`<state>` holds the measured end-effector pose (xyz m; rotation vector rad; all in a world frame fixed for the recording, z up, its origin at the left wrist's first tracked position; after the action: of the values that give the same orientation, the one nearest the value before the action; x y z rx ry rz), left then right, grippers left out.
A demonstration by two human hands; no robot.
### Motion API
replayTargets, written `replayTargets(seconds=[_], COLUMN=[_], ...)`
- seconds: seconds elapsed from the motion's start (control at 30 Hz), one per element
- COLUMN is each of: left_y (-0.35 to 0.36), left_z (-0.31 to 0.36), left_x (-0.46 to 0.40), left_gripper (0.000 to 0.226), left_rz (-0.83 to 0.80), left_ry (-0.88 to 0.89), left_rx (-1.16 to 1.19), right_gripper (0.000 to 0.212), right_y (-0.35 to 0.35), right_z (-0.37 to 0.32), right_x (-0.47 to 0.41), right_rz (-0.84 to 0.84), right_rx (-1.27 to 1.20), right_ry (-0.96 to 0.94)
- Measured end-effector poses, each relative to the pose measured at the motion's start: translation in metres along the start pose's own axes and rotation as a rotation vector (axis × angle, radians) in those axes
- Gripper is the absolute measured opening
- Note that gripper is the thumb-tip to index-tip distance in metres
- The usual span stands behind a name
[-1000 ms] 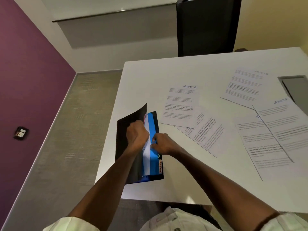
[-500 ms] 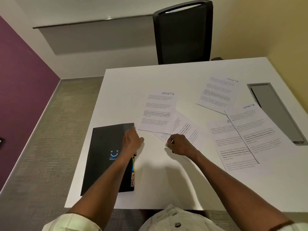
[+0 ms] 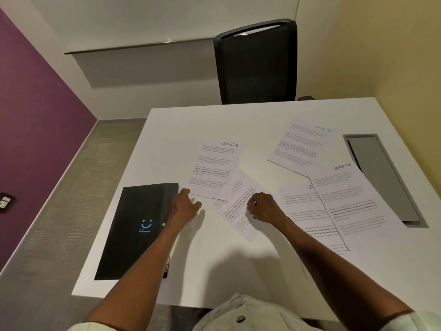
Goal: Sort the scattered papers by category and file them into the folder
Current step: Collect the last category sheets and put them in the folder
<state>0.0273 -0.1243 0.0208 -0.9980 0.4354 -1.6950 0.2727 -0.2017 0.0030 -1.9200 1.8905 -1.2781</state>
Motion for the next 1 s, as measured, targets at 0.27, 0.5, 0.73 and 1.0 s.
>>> replayTargets(seconds=[0.27, 0.5, 0.73, 1.0], left_y=[0.003, 0.005, 0.004, 0.032], left_z=[-0.002, 0.001, 0.015, 0.013], left_x=[-0.022, -0.082, -0.154, -0.204], left_gripper=[0.05, 0.047, 0.063, 0.11], left_rz=[0.01, 0.002, 0.037, -0.079], left_ry=[0.019, 0.058, 0.047, -0.059], left_rx=[0.005, -0.006, -0.015, -0.306], right_gripper=[0.019, 0.011, 0.046, 0.077], right_y=[-0.006, -0.002, 0.005, 0.021], right_z=[0.011, 0.005, -0.007, -0.001], right_x=[-0.026, -0.063, -0.115, -0.138], right_rz=[0.051, 0.158, 0.192, 0.148], right_rx=[0.021, 0.0, 0.018, 0.414], right_ry=[0.129, 0.181, 0.252, 0.259])
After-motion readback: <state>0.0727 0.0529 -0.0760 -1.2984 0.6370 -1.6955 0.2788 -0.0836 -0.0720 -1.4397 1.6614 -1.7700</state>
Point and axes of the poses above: each hand's wrist, its own x-axis away from the middle knuckle, its own y-axis out of the palm, z = x × y, the point moved 5 cm from there along -x, towards the middle knuckle, and after that the axes turned 4 degrees about -z, right-handed, at the moved point
